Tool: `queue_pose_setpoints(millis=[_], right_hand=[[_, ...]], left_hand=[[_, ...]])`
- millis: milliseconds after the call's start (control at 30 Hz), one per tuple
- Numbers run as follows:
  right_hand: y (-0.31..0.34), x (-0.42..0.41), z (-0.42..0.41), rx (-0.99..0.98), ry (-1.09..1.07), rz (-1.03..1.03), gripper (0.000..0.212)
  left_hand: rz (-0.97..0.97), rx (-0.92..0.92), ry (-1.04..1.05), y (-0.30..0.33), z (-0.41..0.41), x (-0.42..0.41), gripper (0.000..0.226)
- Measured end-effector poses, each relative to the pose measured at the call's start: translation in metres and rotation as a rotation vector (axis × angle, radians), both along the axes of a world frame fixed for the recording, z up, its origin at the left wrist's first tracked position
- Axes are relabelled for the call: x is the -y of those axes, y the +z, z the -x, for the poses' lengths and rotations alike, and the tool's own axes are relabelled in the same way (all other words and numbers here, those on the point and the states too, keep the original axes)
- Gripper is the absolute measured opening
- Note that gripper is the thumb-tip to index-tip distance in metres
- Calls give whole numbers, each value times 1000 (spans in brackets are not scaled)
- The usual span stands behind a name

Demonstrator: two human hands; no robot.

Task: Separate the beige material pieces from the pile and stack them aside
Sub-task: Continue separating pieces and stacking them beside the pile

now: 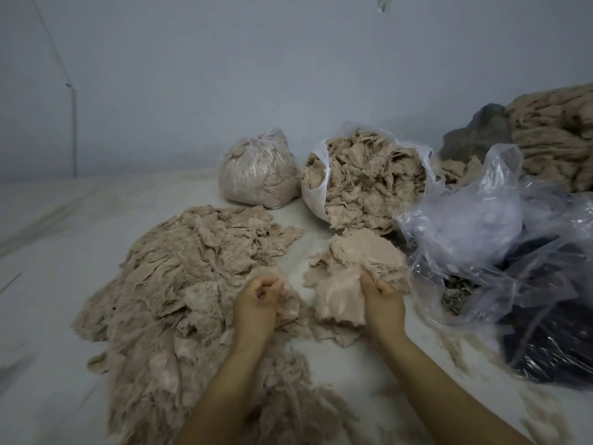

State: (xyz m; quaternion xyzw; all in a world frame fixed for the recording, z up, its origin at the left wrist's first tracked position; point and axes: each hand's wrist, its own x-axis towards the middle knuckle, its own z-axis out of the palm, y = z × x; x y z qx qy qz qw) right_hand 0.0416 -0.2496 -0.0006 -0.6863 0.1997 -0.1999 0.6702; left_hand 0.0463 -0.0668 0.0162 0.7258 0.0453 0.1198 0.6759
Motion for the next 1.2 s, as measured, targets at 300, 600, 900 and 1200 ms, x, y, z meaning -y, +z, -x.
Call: queue_pose_setpoints(millis=[300,600,900,1200], right_hand=[[20,-13,20,-46,587,56,29],[25,-21,32,8,771,237,53],[24,12,6,1,165,174,34],[-30,5,27,-288,369,1100,34]], left_hand=[[-289,65,-449,24,13,10,54],[-164,5,-301,12,14,15,40],[-34,-54,-56,16,-4,-18,35],[-722,-214,-771,7,22,-51,34]])
